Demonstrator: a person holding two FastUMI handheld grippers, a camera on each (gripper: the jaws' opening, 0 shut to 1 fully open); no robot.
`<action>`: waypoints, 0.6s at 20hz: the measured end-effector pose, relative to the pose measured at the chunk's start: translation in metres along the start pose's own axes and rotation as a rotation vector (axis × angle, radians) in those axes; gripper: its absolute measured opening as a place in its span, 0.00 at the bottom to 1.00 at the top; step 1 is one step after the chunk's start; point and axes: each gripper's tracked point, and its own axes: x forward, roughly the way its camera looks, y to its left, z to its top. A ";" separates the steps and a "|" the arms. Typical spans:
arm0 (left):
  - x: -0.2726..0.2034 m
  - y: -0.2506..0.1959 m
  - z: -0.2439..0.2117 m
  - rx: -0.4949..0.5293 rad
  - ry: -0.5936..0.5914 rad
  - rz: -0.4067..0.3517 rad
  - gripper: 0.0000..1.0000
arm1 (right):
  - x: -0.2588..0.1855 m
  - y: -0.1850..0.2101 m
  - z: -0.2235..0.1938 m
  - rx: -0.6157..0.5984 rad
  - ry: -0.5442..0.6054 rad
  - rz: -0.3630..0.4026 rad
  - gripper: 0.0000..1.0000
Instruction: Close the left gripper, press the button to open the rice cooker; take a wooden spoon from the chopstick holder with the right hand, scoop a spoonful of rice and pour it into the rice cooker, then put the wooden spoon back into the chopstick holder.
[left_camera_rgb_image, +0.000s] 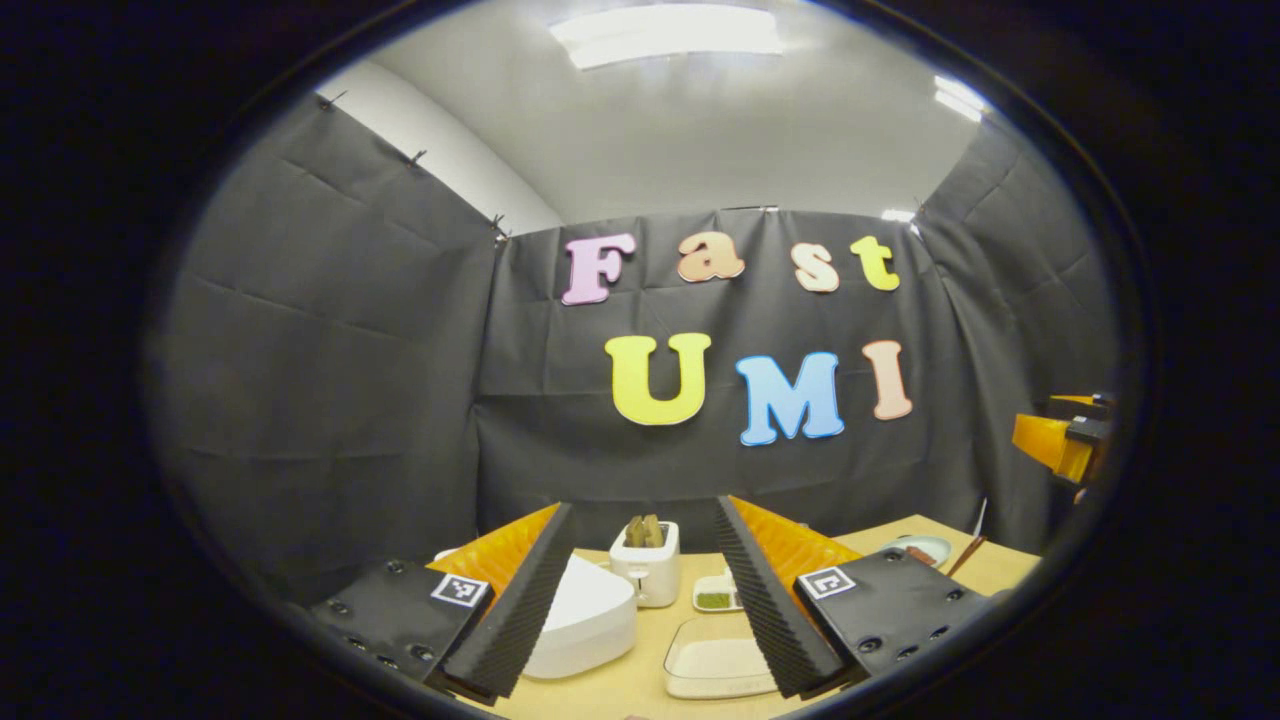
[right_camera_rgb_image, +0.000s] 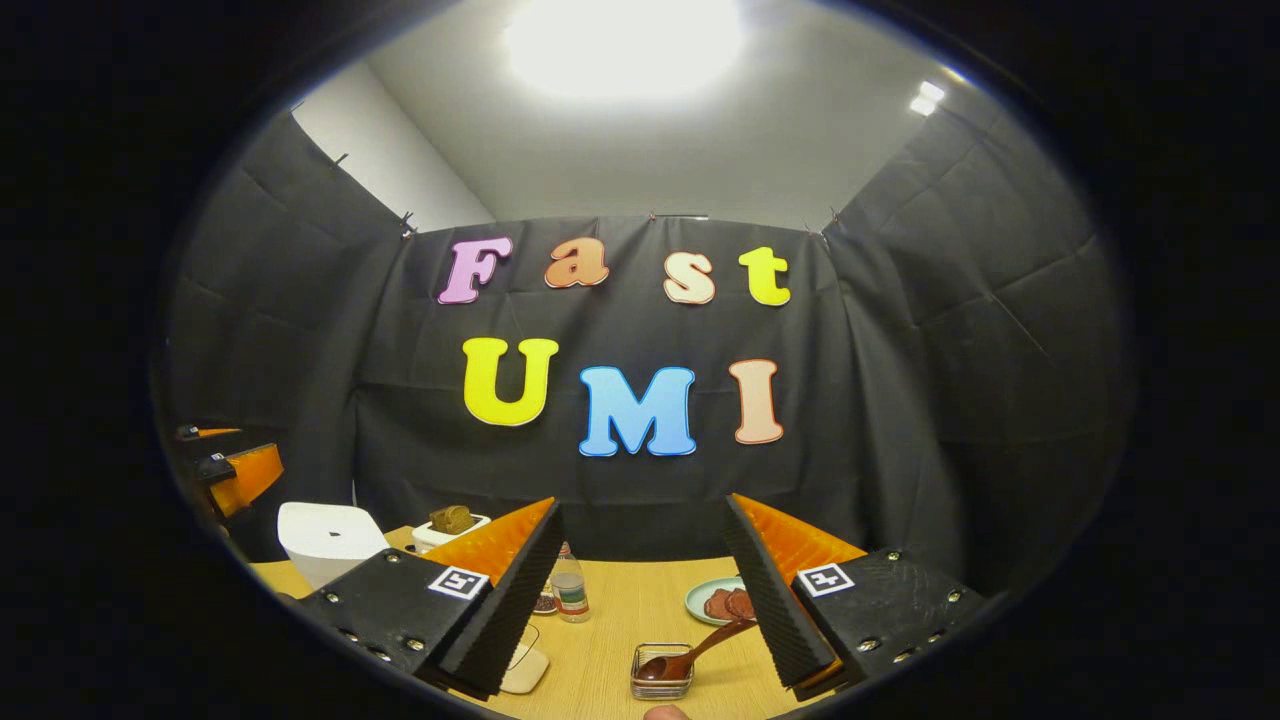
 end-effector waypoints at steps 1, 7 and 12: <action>0.000 0.000 -0.001 -0.004 0.001 0.000 0.94 | 0.001 -0.002 0.000 -0.008 -0.001 -0.004 0.96; 0.004 0.004 -0.001 -0.006 0.006 0.002 0.97 | -0.002 -0.006 -0.004 -0.009 0.008 -0.019 0.96; 0.006 0.011 0.004 0.006 -0.008 0.001 0.92 | -0.005 -0.004 -0.003 -0.021 0.004 -0.025 0.96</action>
